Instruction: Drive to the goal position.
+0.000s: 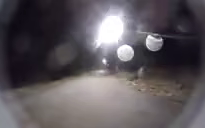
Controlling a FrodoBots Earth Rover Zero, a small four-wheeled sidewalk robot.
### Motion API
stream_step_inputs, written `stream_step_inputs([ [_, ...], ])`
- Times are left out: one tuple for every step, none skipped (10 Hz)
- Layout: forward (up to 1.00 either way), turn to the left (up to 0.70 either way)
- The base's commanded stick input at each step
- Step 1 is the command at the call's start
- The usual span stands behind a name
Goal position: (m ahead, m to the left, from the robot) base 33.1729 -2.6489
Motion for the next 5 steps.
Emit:
stream_step_inputs([
  [0.70, 0.18],
  [0.70, 0.11],
  [0.70, 0.04],
  [0.70, 0.03],
  [0.70, 0.03],
])
